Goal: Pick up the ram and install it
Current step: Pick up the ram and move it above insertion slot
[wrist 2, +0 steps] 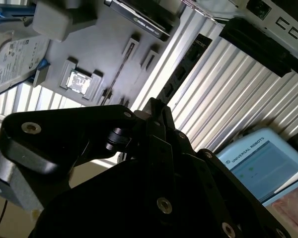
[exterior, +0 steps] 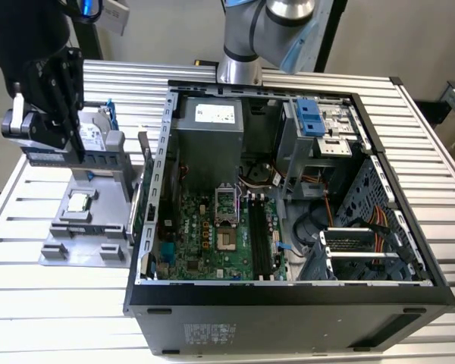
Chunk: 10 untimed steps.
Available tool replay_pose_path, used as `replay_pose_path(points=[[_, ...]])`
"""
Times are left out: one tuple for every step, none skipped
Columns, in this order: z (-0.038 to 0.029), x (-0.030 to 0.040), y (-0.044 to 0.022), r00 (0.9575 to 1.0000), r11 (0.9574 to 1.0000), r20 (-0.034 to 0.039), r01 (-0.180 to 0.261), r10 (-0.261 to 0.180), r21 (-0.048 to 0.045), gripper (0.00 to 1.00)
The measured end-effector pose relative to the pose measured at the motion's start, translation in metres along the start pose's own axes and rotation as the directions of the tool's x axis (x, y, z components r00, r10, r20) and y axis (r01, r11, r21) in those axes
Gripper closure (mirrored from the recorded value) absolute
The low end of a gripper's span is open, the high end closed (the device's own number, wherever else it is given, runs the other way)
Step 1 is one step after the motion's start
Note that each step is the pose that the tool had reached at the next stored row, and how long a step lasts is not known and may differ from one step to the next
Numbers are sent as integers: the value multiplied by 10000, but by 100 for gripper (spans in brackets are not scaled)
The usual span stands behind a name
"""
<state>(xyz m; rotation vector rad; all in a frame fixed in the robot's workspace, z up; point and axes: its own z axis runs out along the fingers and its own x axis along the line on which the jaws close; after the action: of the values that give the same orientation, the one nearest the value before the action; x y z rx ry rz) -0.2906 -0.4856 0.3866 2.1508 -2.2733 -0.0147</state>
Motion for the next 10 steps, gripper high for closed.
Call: replay_pose_path(points=[[0,0,-4,10000,10000,0,0,0,0,100],[0,0,-7,10000,10000,0,1,-1,0,100],[0,0,-11,10000,10000,0,0,0,0,100],[-1,-1,-16,10000,10000,0,1,-1,0,100],[-1,-1,-21,10000,10000,0,1,-1,0,100],[0,-1,-26,10000,10000,0,0,0,0,100],[0,-1,-30,10000,10000,0,1,-1,0,100],[-1,-2,-36,10000,10000,0,0,0,0,100],[-1,-2,-42,10000,10000,-1,0,0,-1,100],[-1,-3,-48,10000,10000,0,0,0,0,100]])
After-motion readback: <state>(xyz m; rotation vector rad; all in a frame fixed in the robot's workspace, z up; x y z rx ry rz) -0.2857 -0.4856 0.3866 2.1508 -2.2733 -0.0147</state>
